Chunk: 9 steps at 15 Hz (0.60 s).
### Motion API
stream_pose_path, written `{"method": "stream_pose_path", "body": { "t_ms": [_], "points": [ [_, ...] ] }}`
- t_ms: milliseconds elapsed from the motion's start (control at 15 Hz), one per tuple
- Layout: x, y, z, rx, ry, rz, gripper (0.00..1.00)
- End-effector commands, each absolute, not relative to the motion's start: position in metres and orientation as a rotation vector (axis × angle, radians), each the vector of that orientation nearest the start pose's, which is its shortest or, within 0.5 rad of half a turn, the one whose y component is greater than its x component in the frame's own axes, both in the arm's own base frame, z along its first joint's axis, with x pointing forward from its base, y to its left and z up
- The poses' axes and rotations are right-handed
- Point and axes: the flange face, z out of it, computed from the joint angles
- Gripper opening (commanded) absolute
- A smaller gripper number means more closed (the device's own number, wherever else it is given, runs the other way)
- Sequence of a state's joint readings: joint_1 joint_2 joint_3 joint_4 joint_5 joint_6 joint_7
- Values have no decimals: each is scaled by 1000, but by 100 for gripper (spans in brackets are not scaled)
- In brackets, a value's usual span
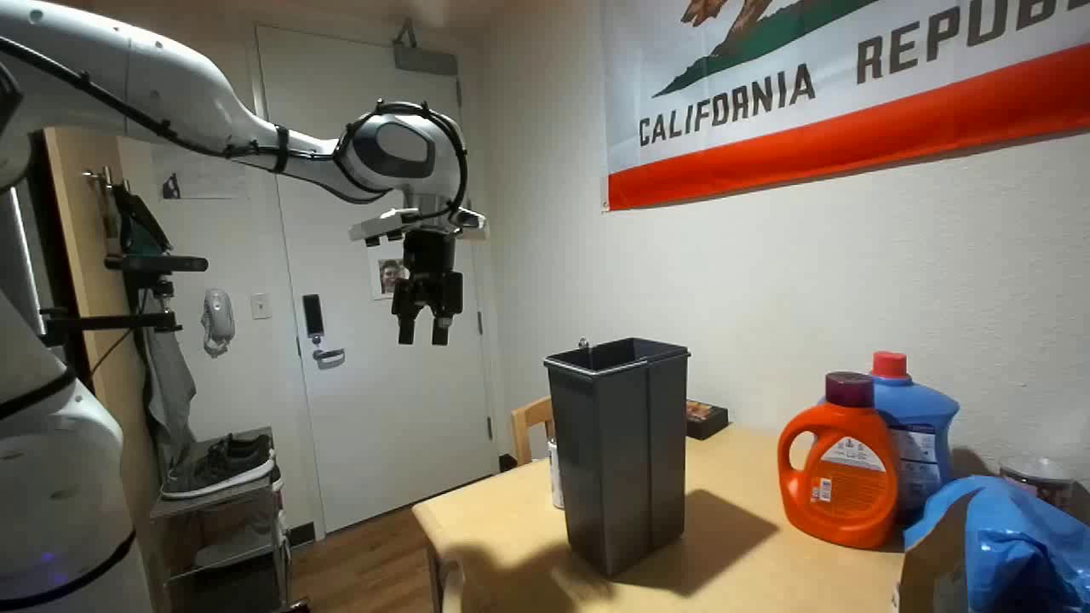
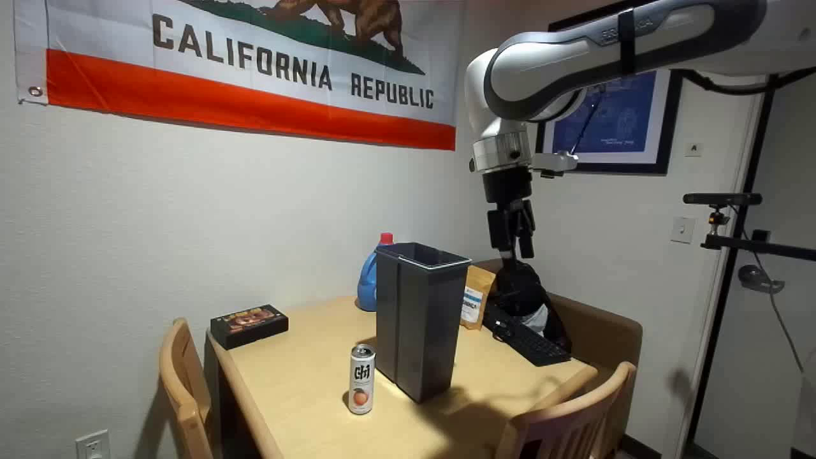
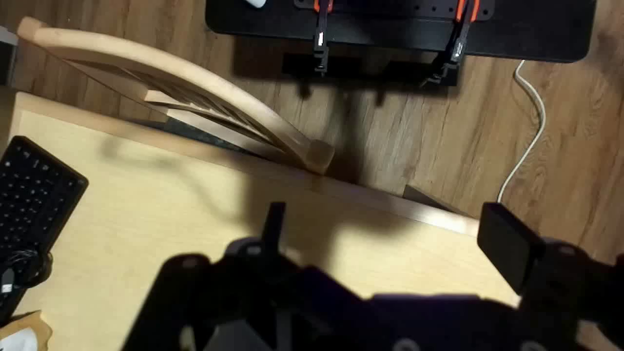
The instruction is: Put the white can in the grey bin
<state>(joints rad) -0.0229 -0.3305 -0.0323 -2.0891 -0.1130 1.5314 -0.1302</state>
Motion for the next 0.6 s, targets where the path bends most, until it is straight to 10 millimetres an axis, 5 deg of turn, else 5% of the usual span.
{"method": "stream_pose_path", "body": {
  "t_ms": [0,533],
  "points": [
    [429,-37,545,-3197,-138,380,100],
    [458,3,531,-3218,-140,214,100]
  ]
}}
